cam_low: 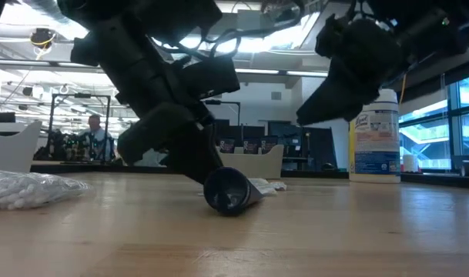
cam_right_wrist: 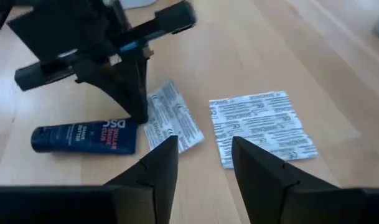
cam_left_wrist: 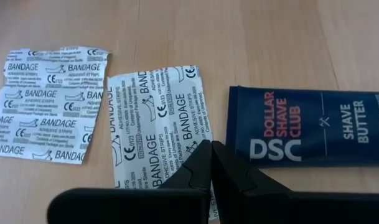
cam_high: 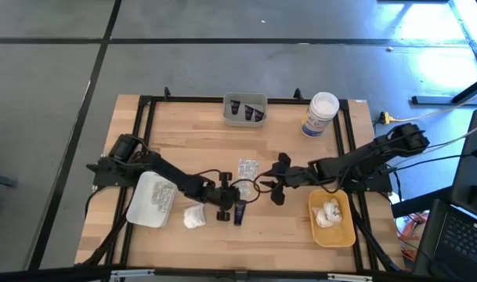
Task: Pick & Place Travel size toiletries
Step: Put the bandage into the white bin
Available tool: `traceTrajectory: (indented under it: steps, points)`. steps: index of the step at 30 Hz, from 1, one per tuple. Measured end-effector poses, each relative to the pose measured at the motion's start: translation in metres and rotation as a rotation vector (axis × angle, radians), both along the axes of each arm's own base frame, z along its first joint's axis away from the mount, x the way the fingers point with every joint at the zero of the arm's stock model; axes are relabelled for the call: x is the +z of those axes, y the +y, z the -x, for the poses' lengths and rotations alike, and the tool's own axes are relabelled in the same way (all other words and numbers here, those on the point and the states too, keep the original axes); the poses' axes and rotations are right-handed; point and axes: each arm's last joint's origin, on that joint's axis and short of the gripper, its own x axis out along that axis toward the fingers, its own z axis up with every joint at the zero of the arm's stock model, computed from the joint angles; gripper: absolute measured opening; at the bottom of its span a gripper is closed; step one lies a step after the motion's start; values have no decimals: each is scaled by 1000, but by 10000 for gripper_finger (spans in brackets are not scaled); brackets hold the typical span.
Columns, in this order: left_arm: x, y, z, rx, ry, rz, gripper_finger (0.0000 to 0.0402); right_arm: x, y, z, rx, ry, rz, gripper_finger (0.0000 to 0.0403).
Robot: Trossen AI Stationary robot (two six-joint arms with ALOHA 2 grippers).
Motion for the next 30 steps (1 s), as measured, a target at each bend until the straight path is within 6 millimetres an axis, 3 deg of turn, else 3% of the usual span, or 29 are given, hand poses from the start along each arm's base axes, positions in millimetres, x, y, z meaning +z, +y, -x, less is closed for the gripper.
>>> traceTrajectory:
  steps: [5,18,30]
  points:
    - [1,-1,1,-22,-3,-43,4,-11,1,-4,11,32,19,166]
    - [3,-3,-3,-70,-43,-56,24,-16,2,-6,-33,28,-52,176]
    - [3,-3,-4,-96,-54,-66,8,-43,5,-15,-47,71,-88,186]
